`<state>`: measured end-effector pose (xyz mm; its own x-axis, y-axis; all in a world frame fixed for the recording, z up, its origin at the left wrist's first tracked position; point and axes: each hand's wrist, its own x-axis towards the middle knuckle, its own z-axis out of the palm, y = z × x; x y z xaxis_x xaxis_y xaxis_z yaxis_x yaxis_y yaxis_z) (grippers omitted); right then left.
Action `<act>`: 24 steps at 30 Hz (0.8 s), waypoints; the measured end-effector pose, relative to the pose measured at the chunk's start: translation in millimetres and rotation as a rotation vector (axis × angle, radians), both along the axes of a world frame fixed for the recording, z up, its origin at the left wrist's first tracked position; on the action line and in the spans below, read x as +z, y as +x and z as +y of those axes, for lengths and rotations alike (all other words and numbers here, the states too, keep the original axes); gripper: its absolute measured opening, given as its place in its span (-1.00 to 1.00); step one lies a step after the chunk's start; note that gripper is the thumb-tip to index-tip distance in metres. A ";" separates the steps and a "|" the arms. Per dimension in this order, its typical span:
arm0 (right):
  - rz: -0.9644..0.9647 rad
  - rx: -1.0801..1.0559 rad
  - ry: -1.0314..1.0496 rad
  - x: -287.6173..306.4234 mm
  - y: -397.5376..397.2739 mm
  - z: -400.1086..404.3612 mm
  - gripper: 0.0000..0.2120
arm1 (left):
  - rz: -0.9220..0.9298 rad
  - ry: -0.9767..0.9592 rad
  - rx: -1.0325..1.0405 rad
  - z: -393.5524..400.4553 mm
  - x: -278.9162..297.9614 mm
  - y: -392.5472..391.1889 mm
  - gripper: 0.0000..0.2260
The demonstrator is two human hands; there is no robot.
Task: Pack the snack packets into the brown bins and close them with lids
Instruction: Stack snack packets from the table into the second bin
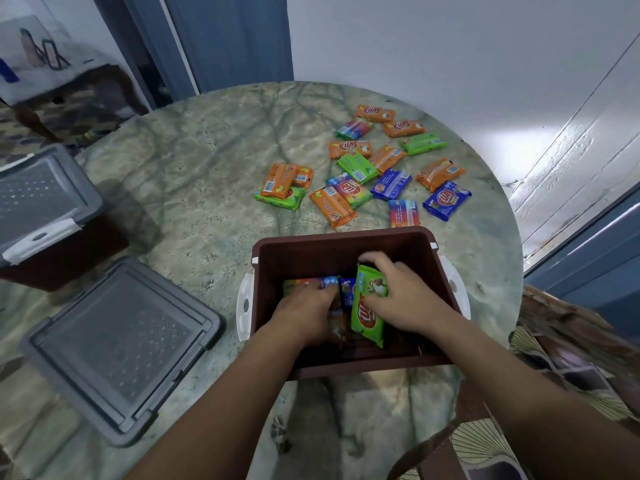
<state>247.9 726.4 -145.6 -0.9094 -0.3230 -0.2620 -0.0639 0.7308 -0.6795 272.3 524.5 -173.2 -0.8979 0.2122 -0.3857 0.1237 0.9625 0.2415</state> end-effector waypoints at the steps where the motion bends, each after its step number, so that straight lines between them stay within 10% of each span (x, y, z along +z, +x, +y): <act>1: 0.014 0.065 0.106 -3.4 2.6 -0.5 -0.33 | 0.002 -0.003 -0.003 0.1 -0.3 0.0 -0.25; 9: 0.256 0.428 0.629 -15.5 5.0 1.6 -0.12 | -0.024 0.014 -0.004 1.7 3.1 0.6 -0.26; 24: 0.259 0.499 0.704 -12.6 1.9 -0.8 -0.20 | 0.002 0.011 -0.014 1.7 6.0 2.4 -0.30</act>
